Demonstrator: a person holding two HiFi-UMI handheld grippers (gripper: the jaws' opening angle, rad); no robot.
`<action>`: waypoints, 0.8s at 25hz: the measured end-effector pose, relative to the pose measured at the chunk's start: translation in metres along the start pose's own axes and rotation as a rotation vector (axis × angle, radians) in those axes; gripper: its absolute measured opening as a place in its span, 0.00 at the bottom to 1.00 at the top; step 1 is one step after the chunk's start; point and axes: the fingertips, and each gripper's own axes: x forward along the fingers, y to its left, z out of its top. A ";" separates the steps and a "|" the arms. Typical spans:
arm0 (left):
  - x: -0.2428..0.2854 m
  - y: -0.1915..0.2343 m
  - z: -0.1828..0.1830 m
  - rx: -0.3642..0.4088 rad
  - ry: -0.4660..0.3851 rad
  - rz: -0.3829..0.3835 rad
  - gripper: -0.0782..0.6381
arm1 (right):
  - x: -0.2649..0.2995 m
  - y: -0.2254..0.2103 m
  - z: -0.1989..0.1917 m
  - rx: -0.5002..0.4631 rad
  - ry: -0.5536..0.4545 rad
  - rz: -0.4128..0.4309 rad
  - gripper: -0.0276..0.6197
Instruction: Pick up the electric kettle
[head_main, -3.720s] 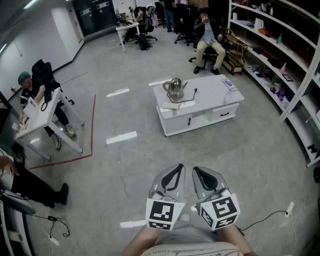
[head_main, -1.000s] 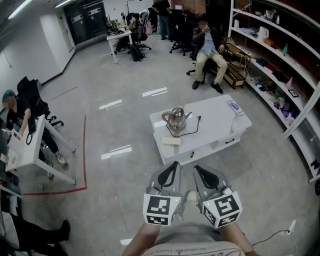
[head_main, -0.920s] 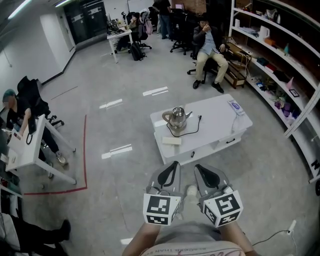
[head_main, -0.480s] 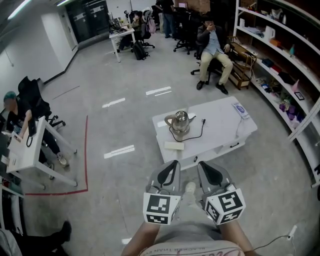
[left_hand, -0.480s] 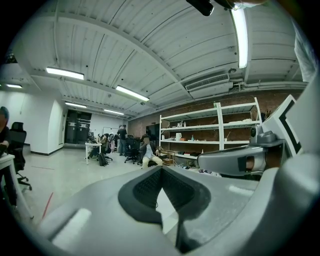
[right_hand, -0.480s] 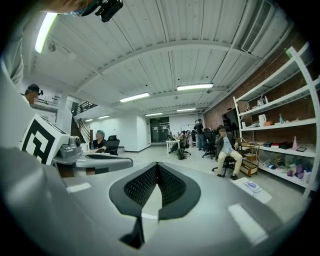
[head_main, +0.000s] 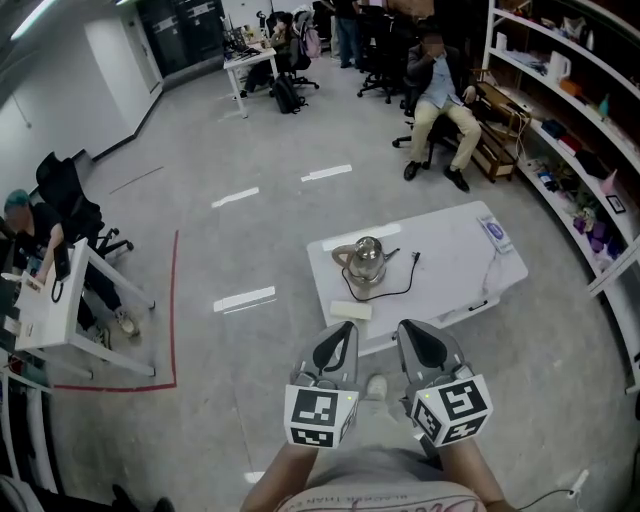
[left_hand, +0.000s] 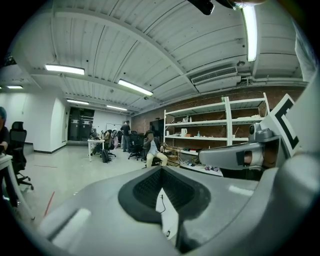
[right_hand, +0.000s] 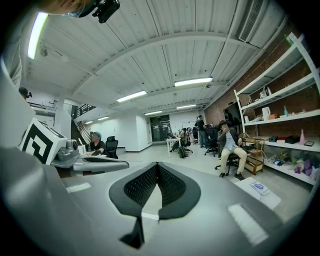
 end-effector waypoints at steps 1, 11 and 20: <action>0.010 0.003 0.002 0.001 0.003 0.001 0.11 | 0.008 -0.008 0.003 0.001 -0.003 0.003 0.08; 0.118 0.044 0.031 -0.004 0.012 0.023 0.11 | 0.090 -0.092 0.041 -0.005 -0.017 0.012 0.08; 0.182 0.085 0.031 -0.043 0.018 0.080 0.11 | 0.157 -0.135 0.044 -0.040 0.045 0.065 0.08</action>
